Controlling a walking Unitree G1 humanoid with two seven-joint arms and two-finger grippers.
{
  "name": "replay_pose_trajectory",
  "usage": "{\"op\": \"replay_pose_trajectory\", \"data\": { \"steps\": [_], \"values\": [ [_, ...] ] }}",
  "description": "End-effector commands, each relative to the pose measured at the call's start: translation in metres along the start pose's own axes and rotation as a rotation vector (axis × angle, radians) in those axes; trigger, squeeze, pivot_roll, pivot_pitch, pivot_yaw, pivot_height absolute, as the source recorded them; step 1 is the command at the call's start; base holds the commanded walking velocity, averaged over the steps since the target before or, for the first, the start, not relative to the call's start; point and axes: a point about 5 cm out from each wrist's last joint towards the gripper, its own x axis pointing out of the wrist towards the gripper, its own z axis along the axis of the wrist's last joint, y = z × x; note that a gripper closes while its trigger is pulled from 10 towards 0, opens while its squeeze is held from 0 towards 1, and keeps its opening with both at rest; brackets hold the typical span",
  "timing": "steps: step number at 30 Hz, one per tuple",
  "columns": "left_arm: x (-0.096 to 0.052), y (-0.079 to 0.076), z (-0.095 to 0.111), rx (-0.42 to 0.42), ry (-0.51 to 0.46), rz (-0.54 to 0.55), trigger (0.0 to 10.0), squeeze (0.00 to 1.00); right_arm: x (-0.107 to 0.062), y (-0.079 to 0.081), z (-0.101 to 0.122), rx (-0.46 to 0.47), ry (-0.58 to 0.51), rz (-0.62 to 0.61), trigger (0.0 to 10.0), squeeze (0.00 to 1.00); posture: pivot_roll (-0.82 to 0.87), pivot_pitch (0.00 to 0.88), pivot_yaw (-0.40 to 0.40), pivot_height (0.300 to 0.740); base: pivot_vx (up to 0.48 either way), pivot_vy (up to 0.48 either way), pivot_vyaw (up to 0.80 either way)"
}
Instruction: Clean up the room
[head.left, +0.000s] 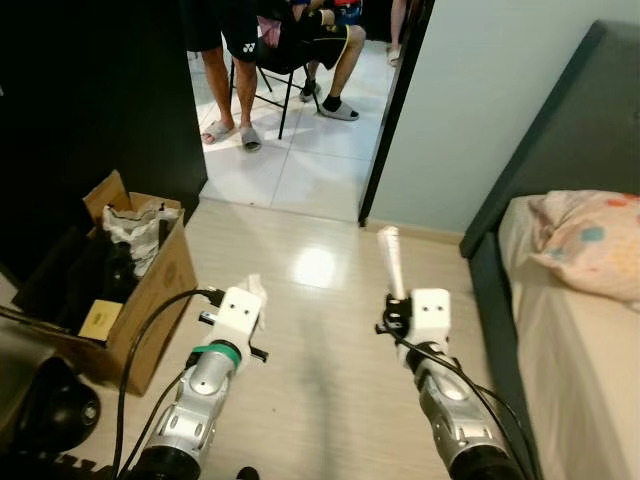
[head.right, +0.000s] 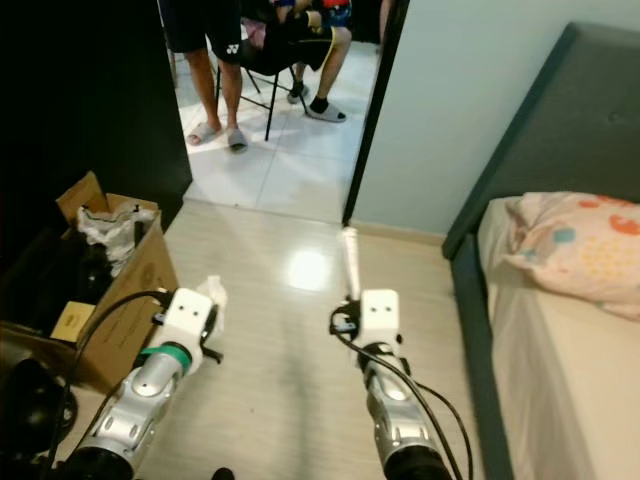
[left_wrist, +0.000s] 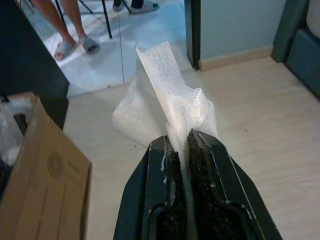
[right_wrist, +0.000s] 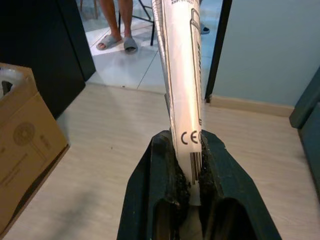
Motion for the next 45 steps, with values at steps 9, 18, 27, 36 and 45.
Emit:
{"op": "replay_pose_trajectory", "data": {
  "steps": [9,18,27,36,45],
  "values": [
    [-0.001,-0.002,-0.008,0.011,0.016,-0.009,10.0,0.00,-0.007,0.001,-0.013,0.010,0.039,-0.010,10.0,0.00,0.01,0.000,-0.024,0.740,0.440,0.000,0.00],
    [-0.002,-0.002,-0.012,0.015,0.016,-0.005,10.0,0.00,-0.008,0.004,-0.016,0.000,0.051,0.001,10.0,0.00,0.02,0.000,-0.026,0.740,0.440,0.000,0.00],
    [-0.002,-0.002,-0.013,0.015,0.015,-0.002,10.0,0.00,-0.008,0.004,-0.017,-0.009,0.060,0.009,10.0,0.00,0.02,0.000,-0.034,0.740,0.441,0.000,0.00],
    [-0.003,-0.001,-0.014,0.016,0.013,0.000,10.0,0.00,-0.009,0.005,-0.018,-0.015,0.064,0.017,10.0,0.00,0.02,0.000,-0.036,0.740,0.439,0.000,0.00],
    [-0.003,-0.001,-0.015,0.017,0.015,-0.001,10.0,0.00,-0.009,0.005,-0.019,-0.002,0.064,0.012,10.0,0.00,0.02,0.000,-0.034,0.740,0.436,0.000,0.00]
  ]
}}
